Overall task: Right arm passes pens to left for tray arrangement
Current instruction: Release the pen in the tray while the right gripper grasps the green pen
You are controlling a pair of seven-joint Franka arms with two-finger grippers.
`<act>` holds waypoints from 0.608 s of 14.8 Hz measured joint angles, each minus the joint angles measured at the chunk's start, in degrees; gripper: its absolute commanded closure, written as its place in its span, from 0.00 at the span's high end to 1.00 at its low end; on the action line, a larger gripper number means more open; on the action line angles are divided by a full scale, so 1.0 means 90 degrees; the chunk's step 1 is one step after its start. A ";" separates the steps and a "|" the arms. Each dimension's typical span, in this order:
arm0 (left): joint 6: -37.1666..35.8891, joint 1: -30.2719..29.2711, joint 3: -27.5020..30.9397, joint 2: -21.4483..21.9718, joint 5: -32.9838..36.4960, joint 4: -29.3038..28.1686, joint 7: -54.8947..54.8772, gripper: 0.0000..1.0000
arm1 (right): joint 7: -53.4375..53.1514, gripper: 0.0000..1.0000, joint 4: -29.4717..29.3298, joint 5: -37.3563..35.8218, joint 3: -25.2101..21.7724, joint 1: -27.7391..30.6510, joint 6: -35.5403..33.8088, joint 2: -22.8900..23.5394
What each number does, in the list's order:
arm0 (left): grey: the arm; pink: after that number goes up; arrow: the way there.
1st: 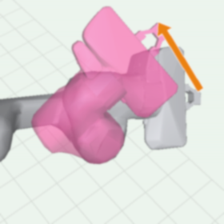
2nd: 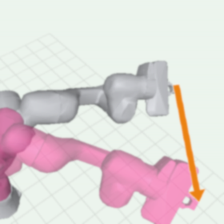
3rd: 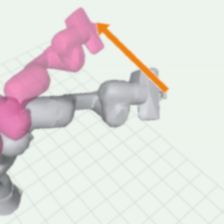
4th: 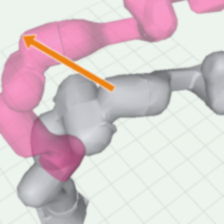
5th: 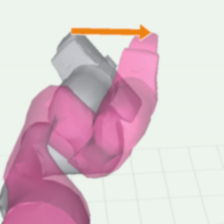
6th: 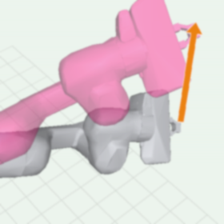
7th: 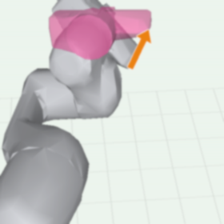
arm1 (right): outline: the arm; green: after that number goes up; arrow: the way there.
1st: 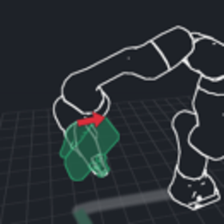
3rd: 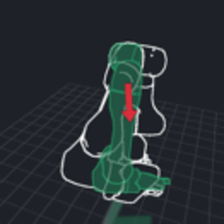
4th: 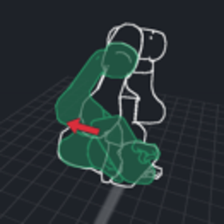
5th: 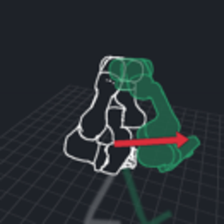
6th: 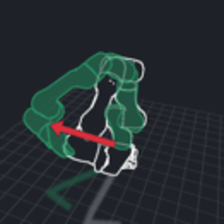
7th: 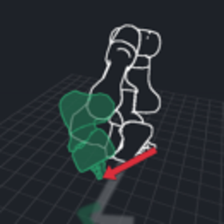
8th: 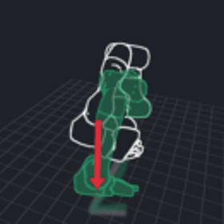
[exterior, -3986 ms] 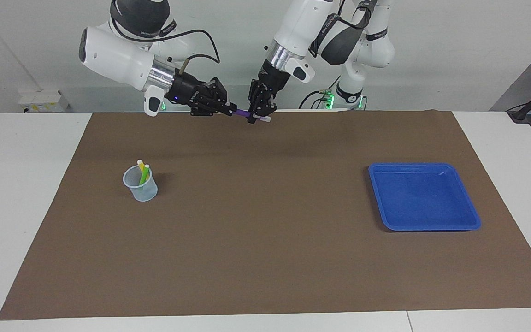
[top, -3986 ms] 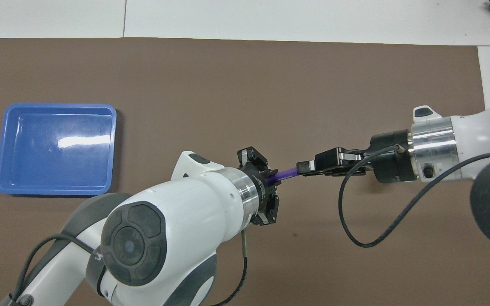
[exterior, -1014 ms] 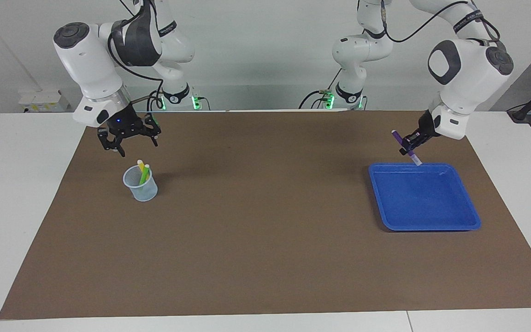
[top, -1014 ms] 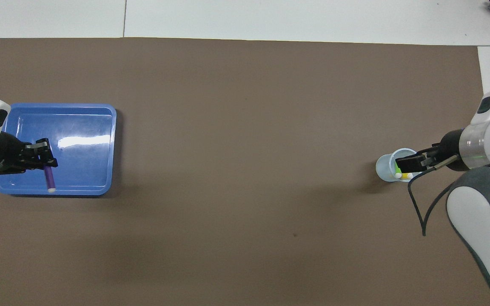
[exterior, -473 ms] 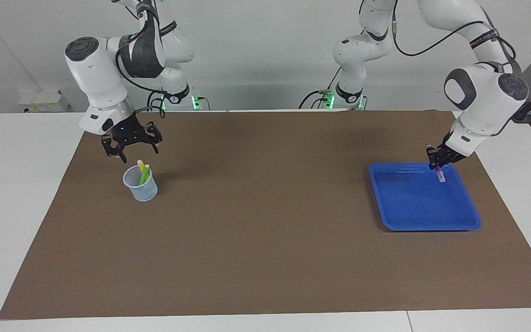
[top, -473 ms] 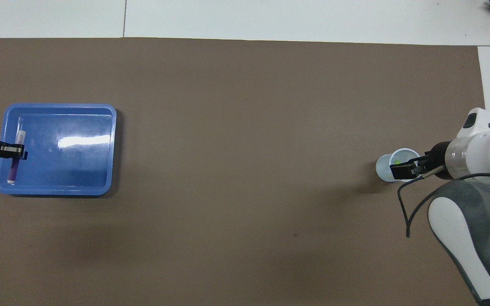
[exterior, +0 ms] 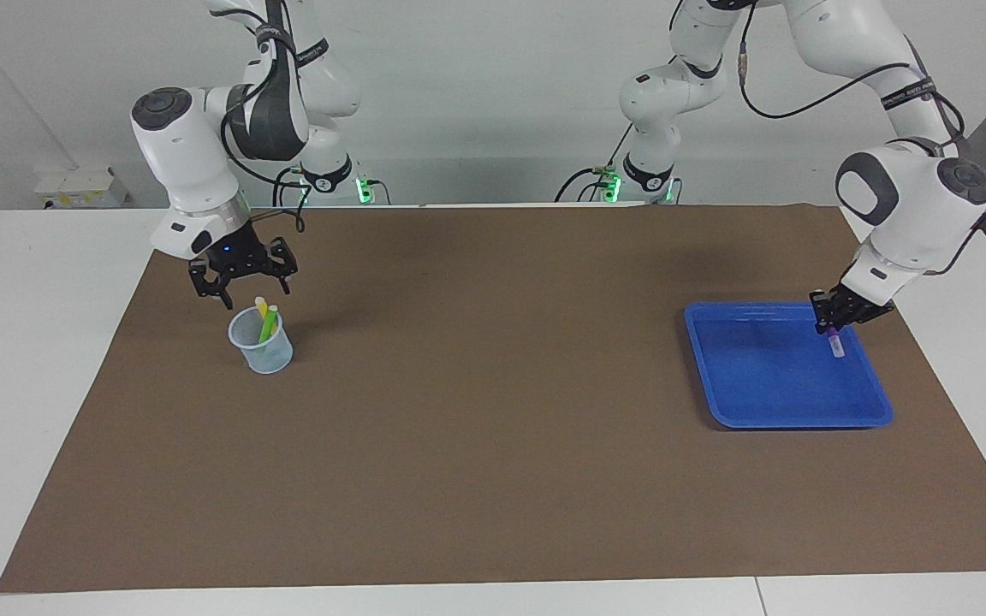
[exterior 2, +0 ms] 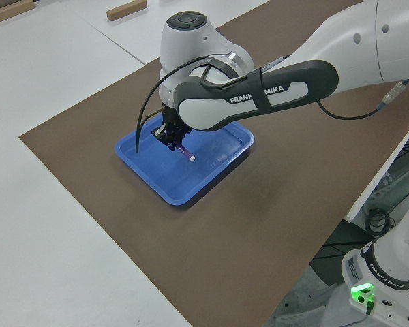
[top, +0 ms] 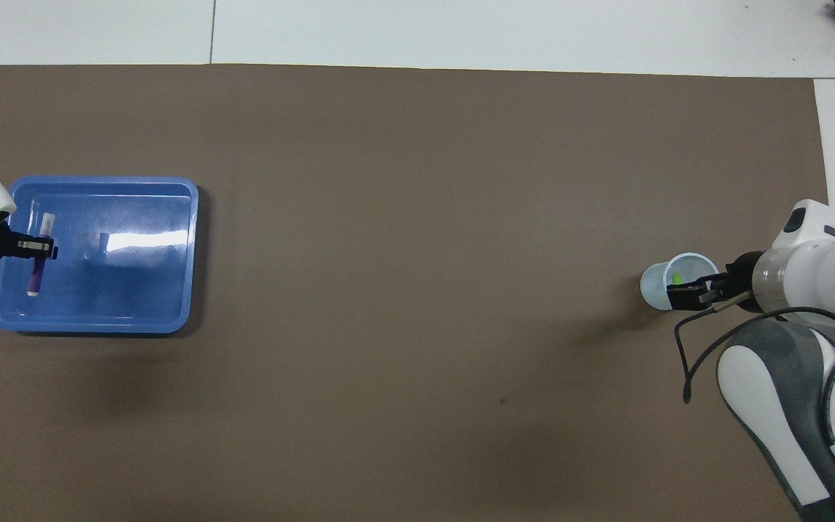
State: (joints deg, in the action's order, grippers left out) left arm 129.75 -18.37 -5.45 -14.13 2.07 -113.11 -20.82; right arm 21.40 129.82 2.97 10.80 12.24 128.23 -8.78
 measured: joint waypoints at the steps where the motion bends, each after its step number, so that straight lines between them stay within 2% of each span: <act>1: 0.0098 -0.0027 0.0002 -0.0115 0.0000 0.0003 -0.0001 0.00 | 0.0000 0.95 0.0058 -0.0008 0.0000 0.0000 0.0086 0.0000; 7: 0.0369 -0.0103 0.0002 -0.0416 0.0000 0.0005 -0.0022 0.00 | 0.0002 0.93 0.0574 -0.0038 0.0000 0.0001 0.0657 0.0000; 9: 0.0369 -0.0103 -0.0002 -0.0433 0.0000 0.0005 -0.0024 0.01 | 0.0002 0.89 0.0618 -0.0039 0.0000 0.0001 0.0668 0.0000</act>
State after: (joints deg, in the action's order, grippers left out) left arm 133.07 -19.29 -5.47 -18.03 2.08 -113.06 -21.04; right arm 21.41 135.38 2.62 10.80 12.24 134.24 -8.78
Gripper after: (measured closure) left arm 0.824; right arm 0.097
